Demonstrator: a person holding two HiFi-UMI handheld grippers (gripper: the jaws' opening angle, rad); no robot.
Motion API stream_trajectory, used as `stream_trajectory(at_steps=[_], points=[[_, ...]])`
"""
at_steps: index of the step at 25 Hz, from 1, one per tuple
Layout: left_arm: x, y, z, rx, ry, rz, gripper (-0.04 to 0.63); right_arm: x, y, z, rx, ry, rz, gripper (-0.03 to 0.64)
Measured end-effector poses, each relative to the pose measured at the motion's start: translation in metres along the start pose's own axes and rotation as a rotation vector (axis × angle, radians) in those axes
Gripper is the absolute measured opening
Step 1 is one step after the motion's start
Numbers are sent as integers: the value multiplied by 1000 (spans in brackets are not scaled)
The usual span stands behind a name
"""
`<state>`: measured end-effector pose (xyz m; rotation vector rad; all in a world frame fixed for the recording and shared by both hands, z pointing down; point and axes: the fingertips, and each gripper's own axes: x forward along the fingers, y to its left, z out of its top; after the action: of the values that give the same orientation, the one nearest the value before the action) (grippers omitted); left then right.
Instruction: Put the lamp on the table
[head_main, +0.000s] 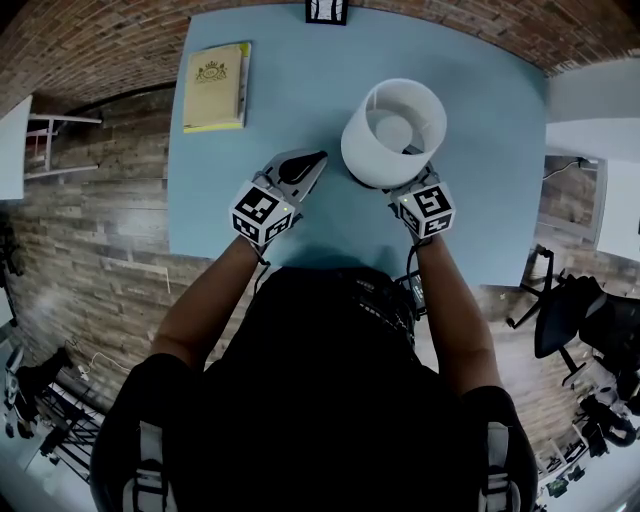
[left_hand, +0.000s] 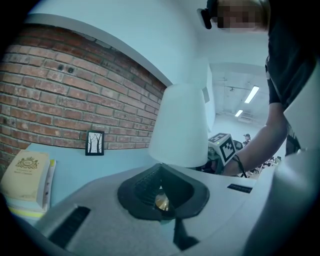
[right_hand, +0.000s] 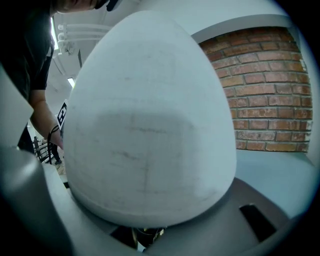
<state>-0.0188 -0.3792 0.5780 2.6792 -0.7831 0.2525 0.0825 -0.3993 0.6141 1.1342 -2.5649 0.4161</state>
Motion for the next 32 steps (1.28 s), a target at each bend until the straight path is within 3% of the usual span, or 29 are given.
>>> stream_trajectory(at_steps=[32], points=[[-18, -22, 5, 36, -9, 20, 9, -24, 6, -39, 19, 59, -22, 130]])
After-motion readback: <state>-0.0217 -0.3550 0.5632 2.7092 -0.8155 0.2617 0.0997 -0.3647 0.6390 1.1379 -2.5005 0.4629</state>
